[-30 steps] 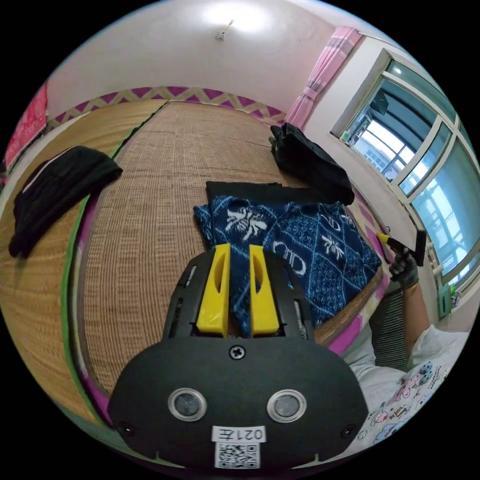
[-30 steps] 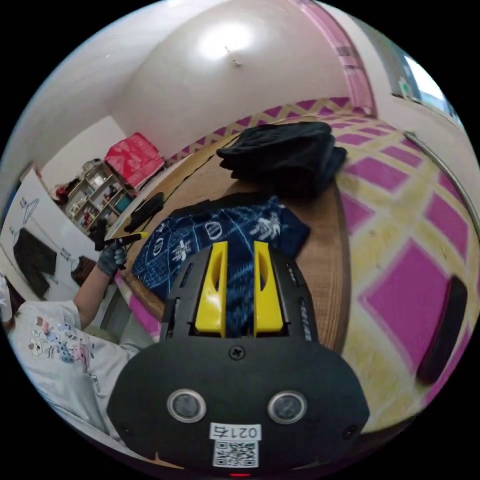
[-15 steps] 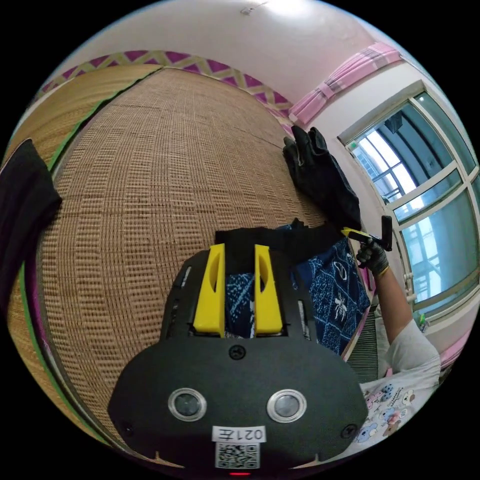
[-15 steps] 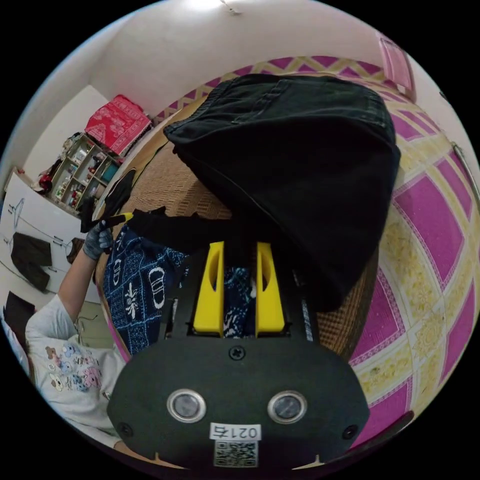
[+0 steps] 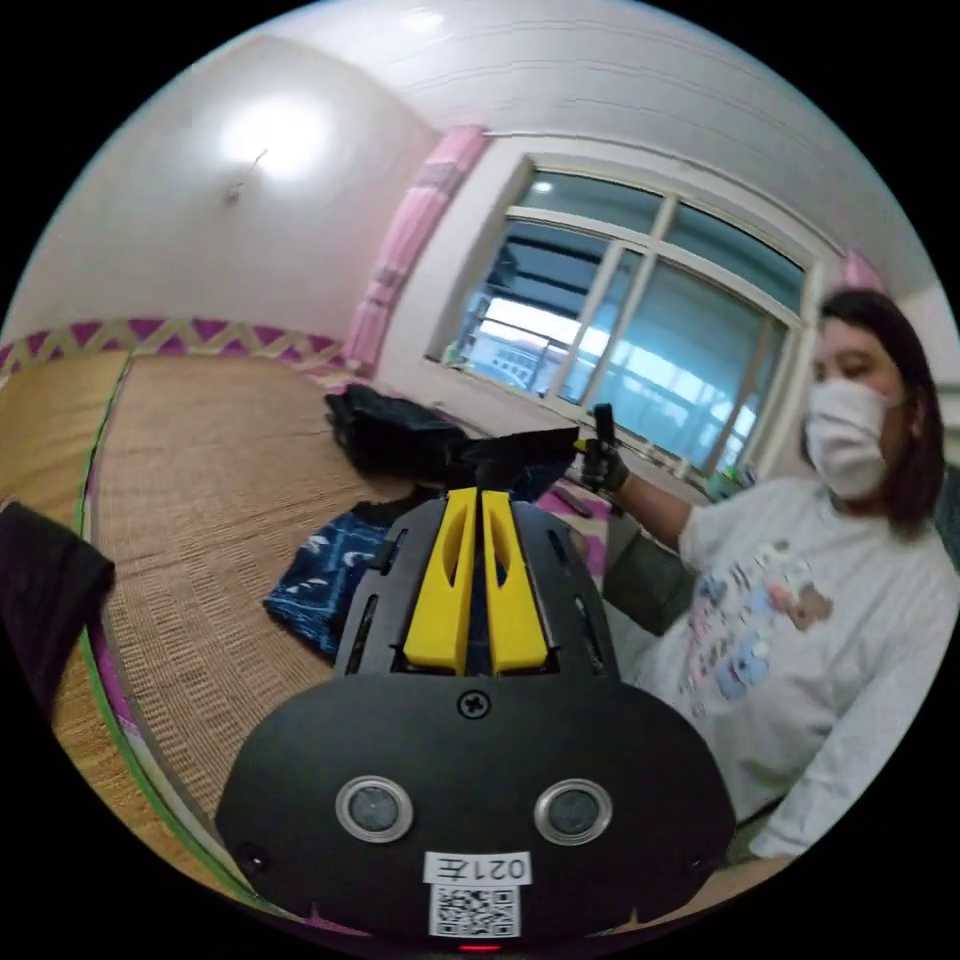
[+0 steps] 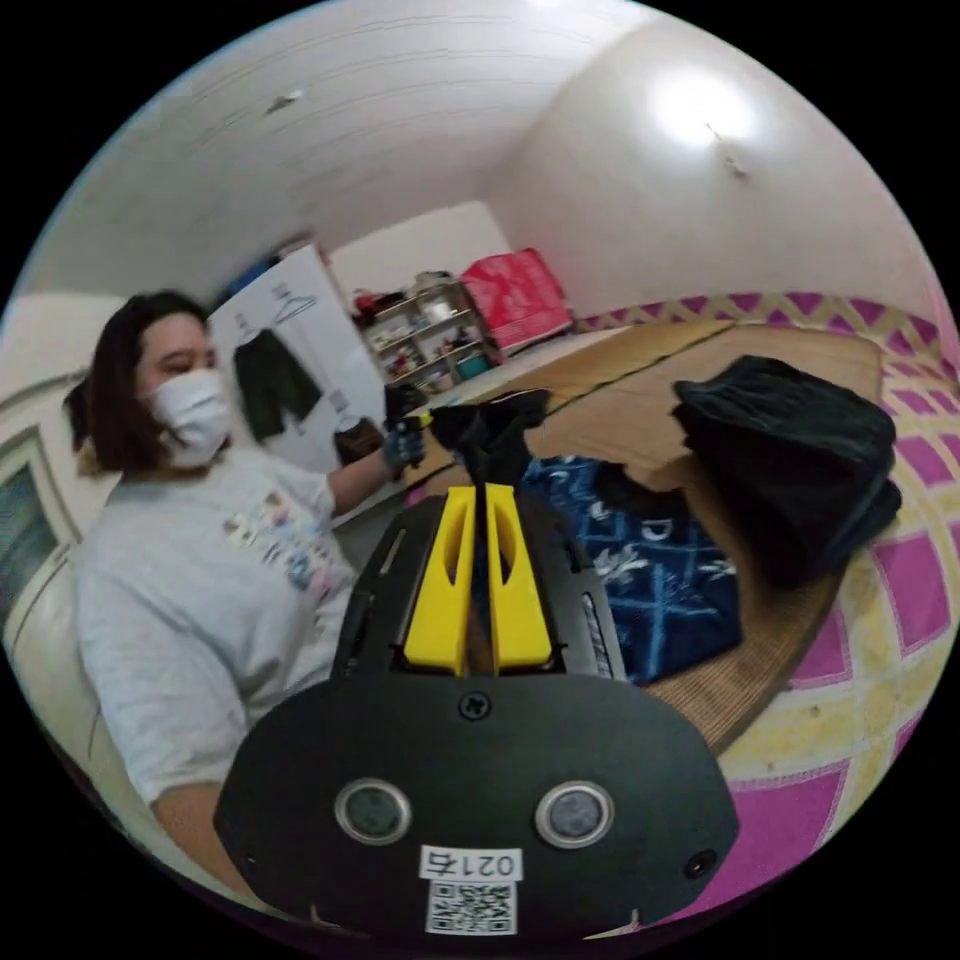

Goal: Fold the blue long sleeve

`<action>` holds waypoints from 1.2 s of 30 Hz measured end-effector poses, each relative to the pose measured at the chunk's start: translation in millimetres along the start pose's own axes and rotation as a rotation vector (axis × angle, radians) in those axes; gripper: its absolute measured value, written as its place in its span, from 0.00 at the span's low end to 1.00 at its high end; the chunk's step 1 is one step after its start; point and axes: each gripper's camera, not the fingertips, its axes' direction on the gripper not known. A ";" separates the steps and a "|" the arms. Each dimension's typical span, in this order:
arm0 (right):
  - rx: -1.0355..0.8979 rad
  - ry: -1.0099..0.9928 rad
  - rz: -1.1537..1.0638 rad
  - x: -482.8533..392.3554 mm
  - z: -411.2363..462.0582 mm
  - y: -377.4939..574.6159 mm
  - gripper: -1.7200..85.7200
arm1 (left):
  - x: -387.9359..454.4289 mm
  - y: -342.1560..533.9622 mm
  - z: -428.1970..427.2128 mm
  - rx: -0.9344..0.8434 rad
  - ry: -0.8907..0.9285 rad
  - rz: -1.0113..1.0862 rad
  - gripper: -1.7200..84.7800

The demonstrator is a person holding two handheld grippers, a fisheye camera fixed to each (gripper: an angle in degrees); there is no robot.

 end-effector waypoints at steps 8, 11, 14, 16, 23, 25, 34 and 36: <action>-0.130 -0.240 -0.049 -130.8 1.3 168.6 0.02 | 110.2 120.2 -30.8 -0.128 0.304 0.010 0.01; -0.174 -0.242 0.074 -129.2 24.4 215.0 0.03 | 102.7 170.7 -15.4 -0.200 0.263 -0.165 0.01; -0.269 -0.232 0.164 -114.2 49.8 230.4 0.04 | 79.3 199.2 -0.9 -0.269 0.201 -0.304 0.01; -0.337 -0.228 0.184 -106.1 63.3 223.6 0.05 | 61.7 198.6 -1.5 -0.291 0.188 -0.328 0.01; -0.133 0.092 0.146 -60.0 61.5 105.8 0.15 | 8.2 119.0 -18.5 -0.223 -0.102 -0.236 0.06; -0.147 0.263 0.159 -29.6 84.7 72.7 0.16 | -36.2 86.3 0.6 -0.202 -0.227 -0.299 0.09; -0.463 0.517 0.199 135.7 229.4 -46.5 0.17 | -224.8 28.3 67.7 -0.314 -0.395 -0.507 0.14; -0.493 0.522 0.230 156.7 239.6 -54.4 0.17 | -244.1 24.8 72.2 -0.331 -0.369 -0.525 0.13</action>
